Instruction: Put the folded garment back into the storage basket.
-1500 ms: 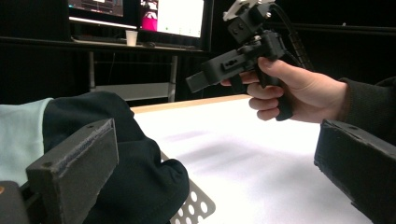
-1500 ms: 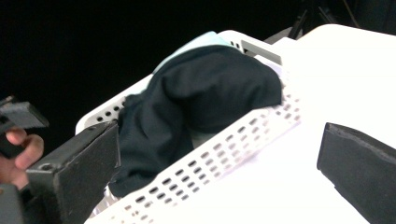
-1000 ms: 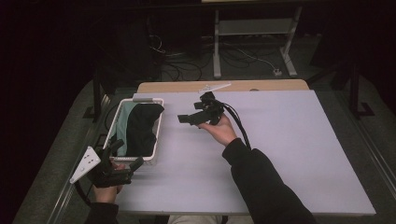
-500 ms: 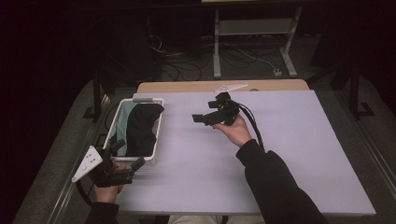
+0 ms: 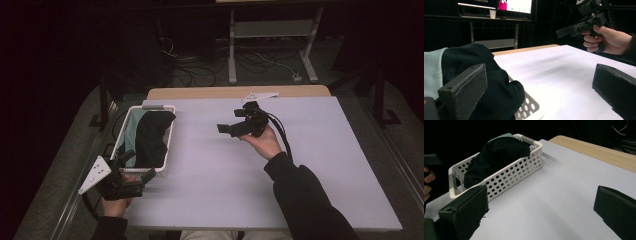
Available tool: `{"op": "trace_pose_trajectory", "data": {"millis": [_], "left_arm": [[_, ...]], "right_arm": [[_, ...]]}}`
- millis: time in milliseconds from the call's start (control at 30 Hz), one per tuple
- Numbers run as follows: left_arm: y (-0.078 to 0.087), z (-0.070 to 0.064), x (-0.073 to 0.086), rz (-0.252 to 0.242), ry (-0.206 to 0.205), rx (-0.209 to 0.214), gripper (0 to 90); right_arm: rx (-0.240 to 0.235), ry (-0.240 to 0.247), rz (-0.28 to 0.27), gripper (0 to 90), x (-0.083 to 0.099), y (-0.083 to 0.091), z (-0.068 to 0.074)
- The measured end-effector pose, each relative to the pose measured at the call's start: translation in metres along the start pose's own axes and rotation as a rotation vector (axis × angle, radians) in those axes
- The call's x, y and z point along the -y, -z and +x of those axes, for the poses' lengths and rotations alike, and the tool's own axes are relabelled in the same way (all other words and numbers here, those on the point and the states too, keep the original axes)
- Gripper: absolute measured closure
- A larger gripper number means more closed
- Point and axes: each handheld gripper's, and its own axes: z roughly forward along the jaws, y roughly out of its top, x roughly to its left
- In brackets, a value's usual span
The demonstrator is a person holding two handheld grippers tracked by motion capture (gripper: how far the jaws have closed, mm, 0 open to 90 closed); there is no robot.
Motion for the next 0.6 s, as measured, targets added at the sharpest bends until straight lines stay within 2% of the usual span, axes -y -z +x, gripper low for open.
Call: {"op": "trace_pose_trajectory", "data": {"millis": [600], "left_arm": [[-0.001,0.000,0.000,0.008,-0.002,0.006,0.0]], "right_arm": [[0.036,-0.004,0.001,0.0,0.021,0.030,-0.014]]}}
